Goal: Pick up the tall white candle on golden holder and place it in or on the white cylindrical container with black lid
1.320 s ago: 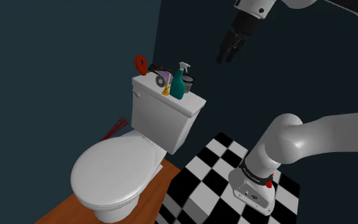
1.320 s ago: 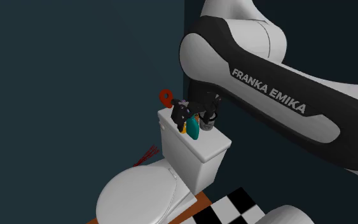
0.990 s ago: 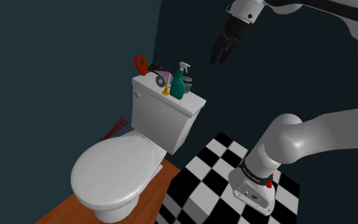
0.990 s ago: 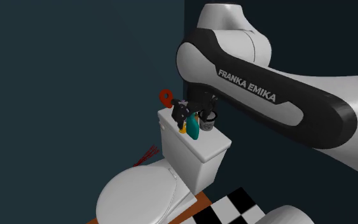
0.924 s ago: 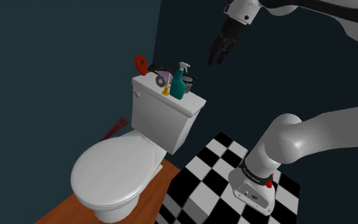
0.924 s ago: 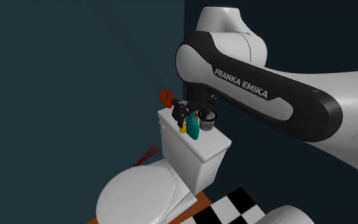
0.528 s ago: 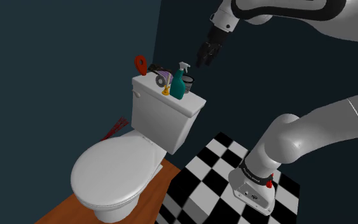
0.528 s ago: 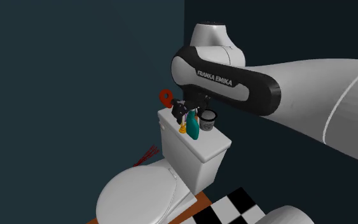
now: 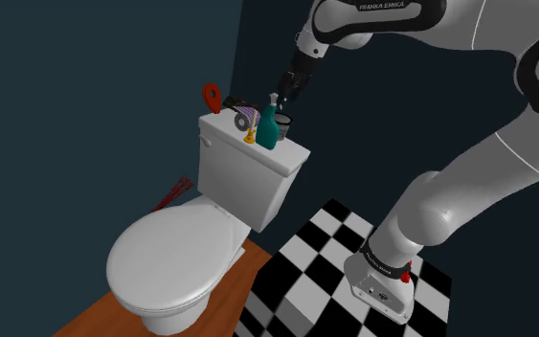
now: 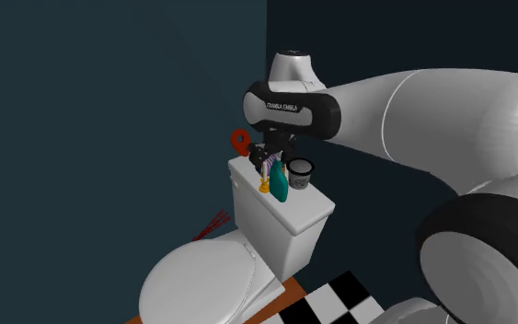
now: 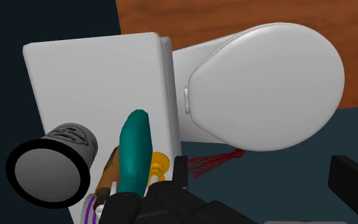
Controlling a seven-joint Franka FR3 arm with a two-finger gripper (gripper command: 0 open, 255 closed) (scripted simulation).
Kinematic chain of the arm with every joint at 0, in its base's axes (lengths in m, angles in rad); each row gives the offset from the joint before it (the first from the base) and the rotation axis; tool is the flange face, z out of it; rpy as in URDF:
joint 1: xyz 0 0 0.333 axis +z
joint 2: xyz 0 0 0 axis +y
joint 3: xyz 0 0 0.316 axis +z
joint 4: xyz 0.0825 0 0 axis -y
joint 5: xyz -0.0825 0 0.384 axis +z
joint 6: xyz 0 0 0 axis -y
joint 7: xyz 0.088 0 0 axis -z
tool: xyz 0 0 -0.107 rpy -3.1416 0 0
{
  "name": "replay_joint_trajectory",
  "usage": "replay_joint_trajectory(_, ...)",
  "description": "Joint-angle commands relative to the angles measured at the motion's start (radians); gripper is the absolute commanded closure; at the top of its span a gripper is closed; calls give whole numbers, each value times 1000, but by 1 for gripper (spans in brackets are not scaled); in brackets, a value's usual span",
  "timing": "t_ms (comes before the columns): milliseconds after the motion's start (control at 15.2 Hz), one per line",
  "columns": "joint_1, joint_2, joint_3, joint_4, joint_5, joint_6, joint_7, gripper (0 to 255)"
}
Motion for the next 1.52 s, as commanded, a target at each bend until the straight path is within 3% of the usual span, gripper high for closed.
replay_joint_trajectory(0,-3,74,-14,37,3,41,-27,0)
replay_joint_trajectory(462,-17,329,-46,213,36,127,-110,0)
replay_joint_trajectory(924,-53,599,-54,463,81,153,-183,0)
replay_joint_trajectory(1452,-58,664,-47,450,96,230,-194,0)
